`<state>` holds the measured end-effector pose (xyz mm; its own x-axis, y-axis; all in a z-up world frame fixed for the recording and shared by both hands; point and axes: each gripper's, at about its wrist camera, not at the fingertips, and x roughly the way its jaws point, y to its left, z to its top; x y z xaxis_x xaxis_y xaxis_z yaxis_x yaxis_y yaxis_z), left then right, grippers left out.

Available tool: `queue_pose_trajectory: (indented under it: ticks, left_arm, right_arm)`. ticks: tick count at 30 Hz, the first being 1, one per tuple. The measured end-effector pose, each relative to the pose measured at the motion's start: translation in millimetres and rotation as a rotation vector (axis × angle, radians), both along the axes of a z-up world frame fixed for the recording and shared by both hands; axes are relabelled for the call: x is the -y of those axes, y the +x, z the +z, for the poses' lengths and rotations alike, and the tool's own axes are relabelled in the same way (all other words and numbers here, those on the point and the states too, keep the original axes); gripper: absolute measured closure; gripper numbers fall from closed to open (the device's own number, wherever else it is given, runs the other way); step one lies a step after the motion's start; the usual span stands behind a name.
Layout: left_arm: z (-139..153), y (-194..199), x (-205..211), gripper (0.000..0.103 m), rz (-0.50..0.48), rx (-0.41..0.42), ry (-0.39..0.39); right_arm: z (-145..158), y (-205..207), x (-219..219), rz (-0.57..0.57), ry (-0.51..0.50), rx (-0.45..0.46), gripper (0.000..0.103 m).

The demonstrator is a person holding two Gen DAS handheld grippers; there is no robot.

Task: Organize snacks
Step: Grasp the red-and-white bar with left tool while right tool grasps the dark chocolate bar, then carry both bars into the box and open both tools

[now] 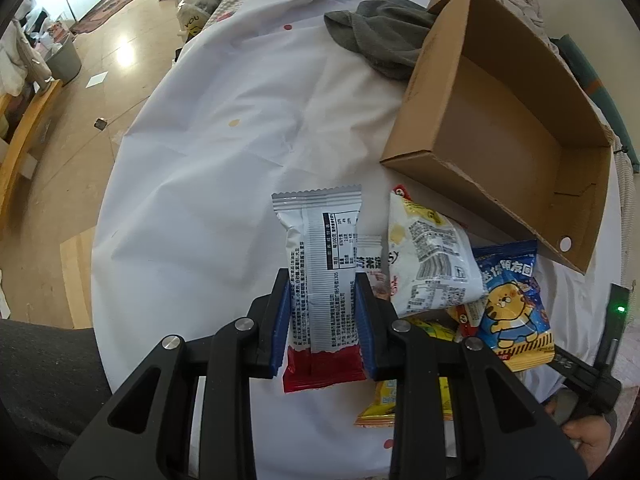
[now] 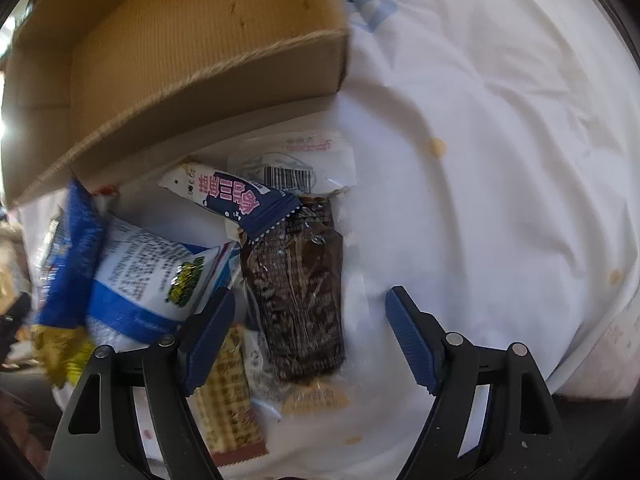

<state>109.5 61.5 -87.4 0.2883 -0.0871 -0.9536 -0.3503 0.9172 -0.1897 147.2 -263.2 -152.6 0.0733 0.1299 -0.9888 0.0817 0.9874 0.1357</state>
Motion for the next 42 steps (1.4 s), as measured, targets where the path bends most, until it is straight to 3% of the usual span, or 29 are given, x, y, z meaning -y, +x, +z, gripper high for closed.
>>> queue_pose_trajectory:
  ticks: [5,6,7,8,12,24,29,31,37,42]
  left_arm:
    - [2.2,1.1,-0.3,0.077,0.003,0.015,0.002]
    - [2.9,0.9,1.0,0.077,0.002,0.015,0.003]
    - [2.5,1.8,0.4,0.077,0.002,0.016,0.002]
    - [2.9,1.2,0.6,0.077,0.003,0.017,0.000]
    - [4.7,-0.2,0.0,0.077,0.007,0.023,-0.001]
    - [12.8,-6.4,5.1,0.077,-0.004,0.069,0.043]
    - [44.9,-8.8,7.6,0.077,-0.035,0.163,0.061]
    - [62.5,-3.0,11.4,0.077,-0.060,0.208,0.062]
    - [98.0,29.1,32.2,0.077,-0.164,0.278,0.069]
    - [105.6,60.7,50.3,0.077,-0.222,0.284,0.083]
  right_arm:
    - [-5.5,3.2,-15.4,0.060,-0.082,0.002,0.022]
    - [-3.4,3.4,-17.2,0.063,-0.087,0.006,0.026]
    - [-1.9,3.5,-17.4,0.067,-0.087,0.011,0.036]
    - [1.8,3.6,-17.0,0.072,-0.086,0.019,0.037]
    - [17.3,-1.0,-10.2,0.054,-0.024,0.038,0.044]
    - [65.0,-26.6,39.1,-0.003,0.194,0.089,0.047]
    - [79.6,-55.9,31.6,0.053,0.282,0.189,0.047]
    - [100.8,-57.4,31.8,0.068,0.310,0.248,0.047]
    - [132.7,-26.8,36.4,0.081,0.365,0.373,0.047]
    - [129.9,-1.0,25.0,0.084,0.372,0.421,0.047]
